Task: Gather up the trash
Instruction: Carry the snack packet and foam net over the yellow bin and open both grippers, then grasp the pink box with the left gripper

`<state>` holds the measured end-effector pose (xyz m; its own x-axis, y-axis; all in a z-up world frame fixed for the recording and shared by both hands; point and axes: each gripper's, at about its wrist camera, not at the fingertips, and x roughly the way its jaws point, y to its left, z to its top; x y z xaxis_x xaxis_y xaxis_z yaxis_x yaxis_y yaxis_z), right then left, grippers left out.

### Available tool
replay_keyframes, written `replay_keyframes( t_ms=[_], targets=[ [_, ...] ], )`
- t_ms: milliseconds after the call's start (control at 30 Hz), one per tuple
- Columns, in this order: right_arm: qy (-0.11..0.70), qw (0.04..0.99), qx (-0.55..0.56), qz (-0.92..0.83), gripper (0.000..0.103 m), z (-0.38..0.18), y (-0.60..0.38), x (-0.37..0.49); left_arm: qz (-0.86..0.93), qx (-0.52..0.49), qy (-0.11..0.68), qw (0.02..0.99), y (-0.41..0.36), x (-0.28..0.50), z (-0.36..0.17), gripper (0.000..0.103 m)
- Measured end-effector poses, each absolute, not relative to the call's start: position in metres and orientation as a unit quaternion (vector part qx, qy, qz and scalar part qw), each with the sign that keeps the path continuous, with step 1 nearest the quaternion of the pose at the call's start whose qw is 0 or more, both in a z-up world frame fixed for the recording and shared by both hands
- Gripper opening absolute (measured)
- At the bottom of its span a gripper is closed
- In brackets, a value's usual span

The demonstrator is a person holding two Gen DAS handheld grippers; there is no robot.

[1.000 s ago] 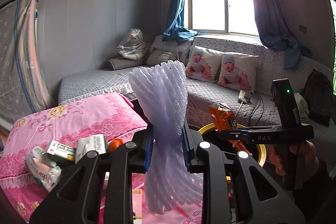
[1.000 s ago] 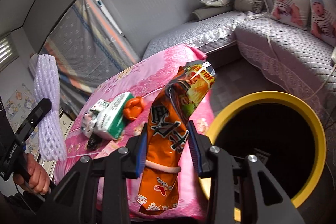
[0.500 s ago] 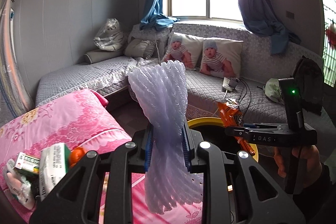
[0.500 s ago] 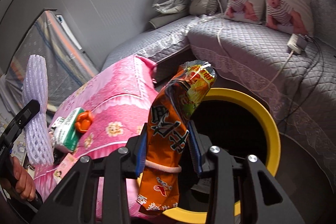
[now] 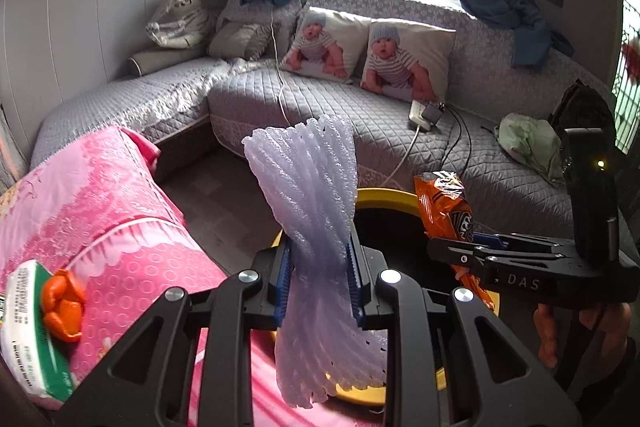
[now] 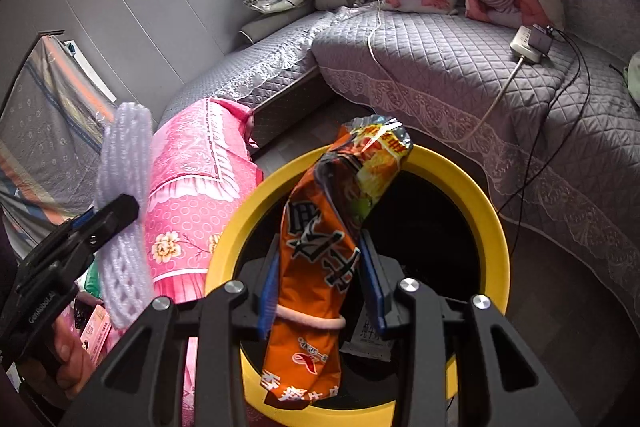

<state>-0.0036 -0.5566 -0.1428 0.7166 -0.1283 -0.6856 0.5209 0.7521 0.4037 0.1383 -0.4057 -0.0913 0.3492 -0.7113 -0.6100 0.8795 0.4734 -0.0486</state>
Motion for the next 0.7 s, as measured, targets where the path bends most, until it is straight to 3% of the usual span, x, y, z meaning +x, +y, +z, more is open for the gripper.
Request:
replay_keyframes(
  t_ms=[200, 267, 300, 333, 400, 500, 700],
  targets=[
    [0.331, 0.869, 0.314, -0.191, 0.036, -0.151, -0.566, -0.003, -0.498, 0.137, 0.308, 0.799, -0.418, 0.147, -0.103, 0.024],
    [0.332, 0.867, 0.318, -0.193, 0.037, -0.151, -0.57, -0.003, -0.493, 0.129, 0.311, 0.802, -0.416, 0.15, -0.104, 0.042],
    [0.332, 0.866, 0.317, -0.197, 0.043, -0.151, -0.571, -0.003, -0.489, 0.123, 0.311, 0.806, -0.412, 0.152, -0.103, 0.061],
    [0.331, 0.865, 0.317, -0.204, 0.052, -0.151, -0.573, -0.004, -0.482, 0.113, 0.309, 0.812, -0.406, 0.154, -0.102, 0.073],
    [0.324, 0.863, 0.322, -0.216, 0.06, -0.15, -0.577, -0.007, -0.476, 0.1, 0.308, 0.817, -0.396, 0.156, -0.099, 0.078],
    [0.318, 0.862, 0.329, -0.22, 0.064, -0.149, -0.579, -0.011, -0.466, 0.077, 0.309, 0.826, -0.373, 0.159, -0.09, 0.091],
    [0.31, 0.876, 0.32, -0.183, 0.069, -0.138, -0.559, -0.01, -0.445, 0.062, 0.265, 0.853, -0.3, 0.151, -0.064, 0.093]
  ],
)
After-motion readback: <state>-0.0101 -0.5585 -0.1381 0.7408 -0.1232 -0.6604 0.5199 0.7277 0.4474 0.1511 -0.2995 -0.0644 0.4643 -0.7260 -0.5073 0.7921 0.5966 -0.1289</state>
